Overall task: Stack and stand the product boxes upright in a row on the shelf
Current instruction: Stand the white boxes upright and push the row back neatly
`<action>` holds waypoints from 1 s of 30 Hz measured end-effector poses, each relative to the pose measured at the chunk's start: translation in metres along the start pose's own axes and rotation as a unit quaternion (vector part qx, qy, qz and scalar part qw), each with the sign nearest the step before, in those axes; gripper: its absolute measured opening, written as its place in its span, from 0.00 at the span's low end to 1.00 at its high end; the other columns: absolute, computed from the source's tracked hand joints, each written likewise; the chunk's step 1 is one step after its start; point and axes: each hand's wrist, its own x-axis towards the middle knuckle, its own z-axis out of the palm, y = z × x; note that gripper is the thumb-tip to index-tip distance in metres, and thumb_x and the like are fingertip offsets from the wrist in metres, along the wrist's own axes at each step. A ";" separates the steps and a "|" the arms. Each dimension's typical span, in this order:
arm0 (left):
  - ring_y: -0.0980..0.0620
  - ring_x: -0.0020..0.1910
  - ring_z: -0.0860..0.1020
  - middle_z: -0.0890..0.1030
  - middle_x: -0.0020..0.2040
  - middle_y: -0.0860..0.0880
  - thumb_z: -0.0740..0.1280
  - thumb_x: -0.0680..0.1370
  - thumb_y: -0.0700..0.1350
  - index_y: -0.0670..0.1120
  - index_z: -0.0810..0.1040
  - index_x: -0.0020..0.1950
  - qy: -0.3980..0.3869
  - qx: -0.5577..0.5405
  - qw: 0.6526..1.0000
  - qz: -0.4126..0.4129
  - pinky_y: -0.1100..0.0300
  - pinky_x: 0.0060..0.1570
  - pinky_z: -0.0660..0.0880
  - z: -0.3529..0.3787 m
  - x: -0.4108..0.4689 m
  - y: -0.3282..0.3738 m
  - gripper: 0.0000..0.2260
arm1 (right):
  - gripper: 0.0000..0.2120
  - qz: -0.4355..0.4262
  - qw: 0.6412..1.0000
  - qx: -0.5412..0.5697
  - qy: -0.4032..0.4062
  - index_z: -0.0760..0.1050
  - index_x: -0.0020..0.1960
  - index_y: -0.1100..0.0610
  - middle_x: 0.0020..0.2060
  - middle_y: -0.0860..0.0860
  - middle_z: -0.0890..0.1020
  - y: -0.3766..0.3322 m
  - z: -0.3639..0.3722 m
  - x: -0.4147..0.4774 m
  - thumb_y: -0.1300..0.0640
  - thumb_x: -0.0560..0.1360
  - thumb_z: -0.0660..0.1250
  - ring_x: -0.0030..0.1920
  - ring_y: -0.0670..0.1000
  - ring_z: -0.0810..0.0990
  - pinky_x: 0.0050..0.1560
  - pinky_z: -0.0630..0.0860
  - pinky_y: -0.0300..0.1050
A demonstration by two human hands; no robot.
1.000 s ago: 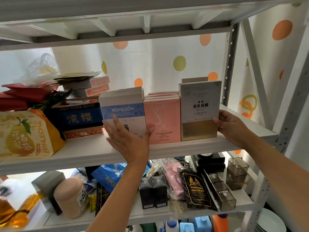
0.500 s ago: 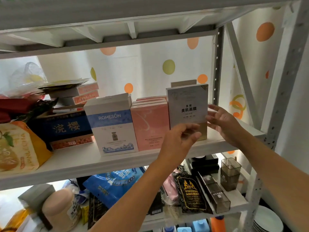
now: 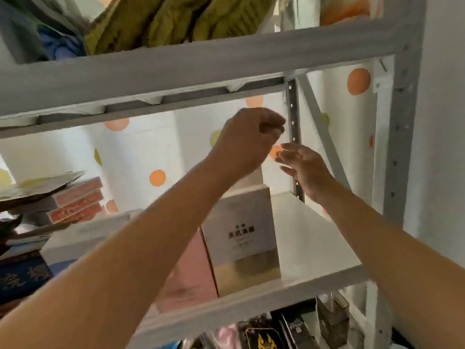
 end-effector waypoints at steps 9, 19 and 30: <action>0.50 0.46 0.81 0.83 0.56 0.40 0.64 0.78 0.34 0.37 0.81 0.58 -0.152 0.098 0.964 -0.192 0.64 0.45 0.76 -0.007 0.057 -0.075 0.11 | 0.23 0.036 0.981 -0.191 -0.021 0.73 0.66 0.62 0.63 0.58 0.77 0.053 0.031 0.085 0.64 0.73 0.73 0.66 0.55 0.74 0.65 0.72 0.48; 0.48 0.56 0.81 0.83 0.55 0.46 0.70 0.75 0.39 0.42 0.81 0.57 -0.138 0.118 0.973 -0.140 0.56 0.58 0.76 0.003 0.064 -0.090 0.11 | 0.09 -0.035 0.956 -0.286 0.061 0.80 0.53 0.59 0.45 0.54 0.84 0.067 0.030 0.058 0.58 0.75 0.69 0.48 0.55 0.81 0.49 0.78 0.49; 0.47 0.59 0.77 0.80 0.59 0.48 0.70 0.76 0.45 0.47 0.77 0.63 -0.159 0.258 0.950 0.068 0.55 0.57 0.74 0.041 0.046 -0.012 0.16 | 0.10 -0.174 0.903 -0.345 0.185 0.78 0.58 0.56 0.47 0.46 0.81 -0.053 -0.044 -0.066 0.57 0.78 0.66 0.47 0.47 0.78 0.50 0.74 0.39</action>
